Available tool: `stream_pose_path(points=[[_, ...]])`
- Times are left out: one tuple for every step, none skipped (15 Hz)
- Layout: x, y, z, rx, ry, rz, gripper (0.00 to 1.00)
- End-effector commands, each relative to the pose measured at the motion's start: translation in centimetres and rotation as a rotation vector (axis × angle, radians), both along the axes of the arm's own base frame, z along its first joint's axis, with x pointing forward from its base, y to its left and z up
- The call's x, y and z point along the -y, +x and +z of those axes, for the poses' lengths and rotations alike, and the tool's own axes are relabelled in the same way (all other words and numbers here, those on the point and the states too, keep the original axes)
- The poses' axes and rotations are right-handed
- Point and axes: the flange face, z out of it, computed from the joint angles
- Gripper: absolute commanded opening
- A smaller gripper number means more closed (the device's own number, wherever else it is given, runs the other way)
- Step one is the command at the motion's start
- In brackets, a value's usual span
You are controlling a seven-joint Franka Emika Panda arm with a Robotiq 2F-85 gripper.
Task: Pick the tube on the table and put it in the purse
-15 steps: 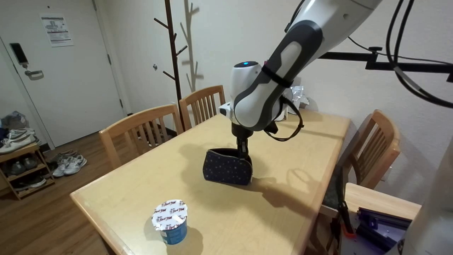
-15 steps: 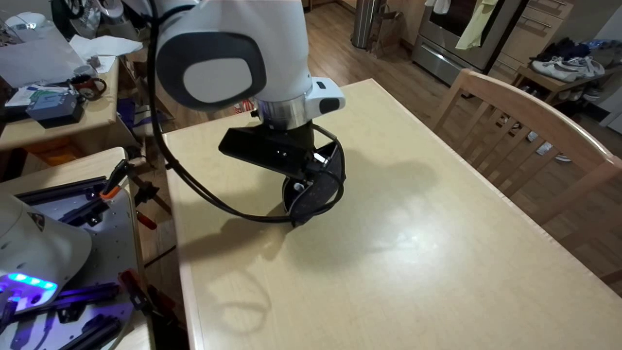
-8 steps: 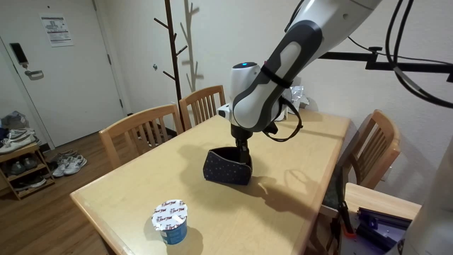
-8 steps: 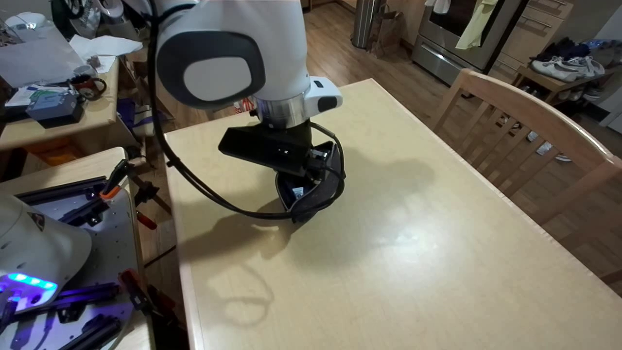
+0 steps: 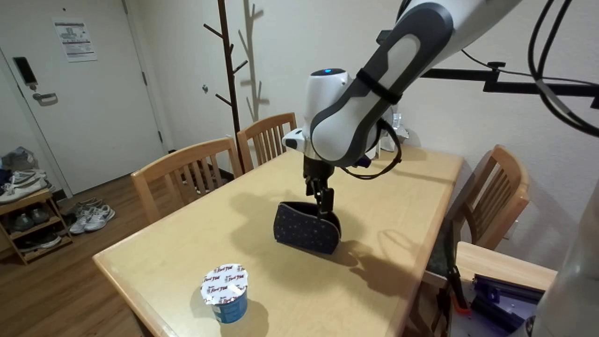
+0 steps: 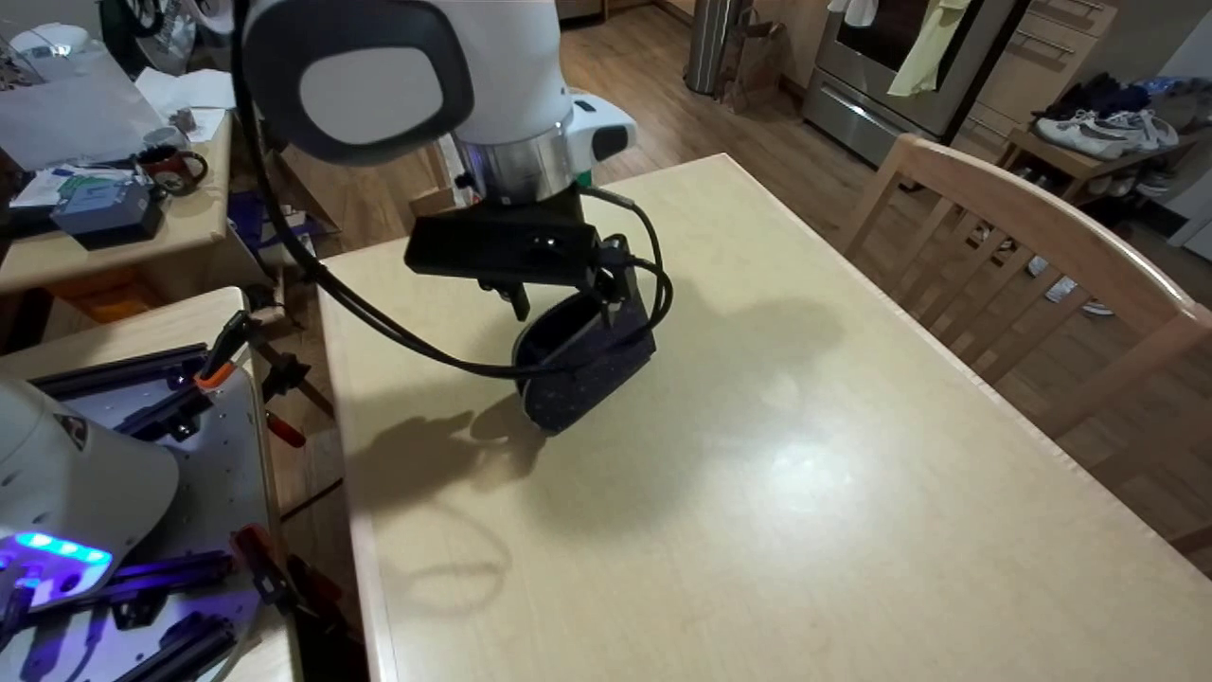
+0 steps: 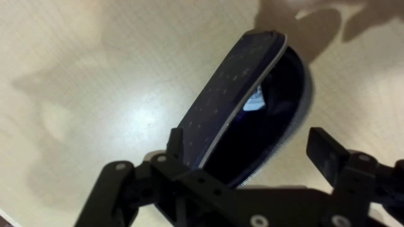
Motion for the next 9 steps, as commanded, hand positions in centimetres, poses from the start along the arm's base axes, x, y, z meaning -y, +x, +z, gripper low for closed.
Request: stream_pose_path(points=[[-0.5,-1.9,1.6,-0.003,0.063,0.064,1.0],[-0.5,-2.3,1.8,-0.007,0.081,0.077,1.0],[-0.5,-2.6,2.1,-0.012,0.093,0.082,1.0],[-0.5,-2.9,2.3,-0.013,0.105,0.091,1.0],[-0.5,-3.3,2.6,-0.023,0.115,0.093,1.0],[-0.7,-3.8,2.8,-0.047,0.126,0.077,1.0],[-0.8,-4.4,2.9,-0.071,0.125,0.06,1.0],[-1.3,-5.1,2.8,-0.093,0.117,0.041,1.0],[-0.5,-3.4,2.2,-0.075,0.109,0.058,1.0]])
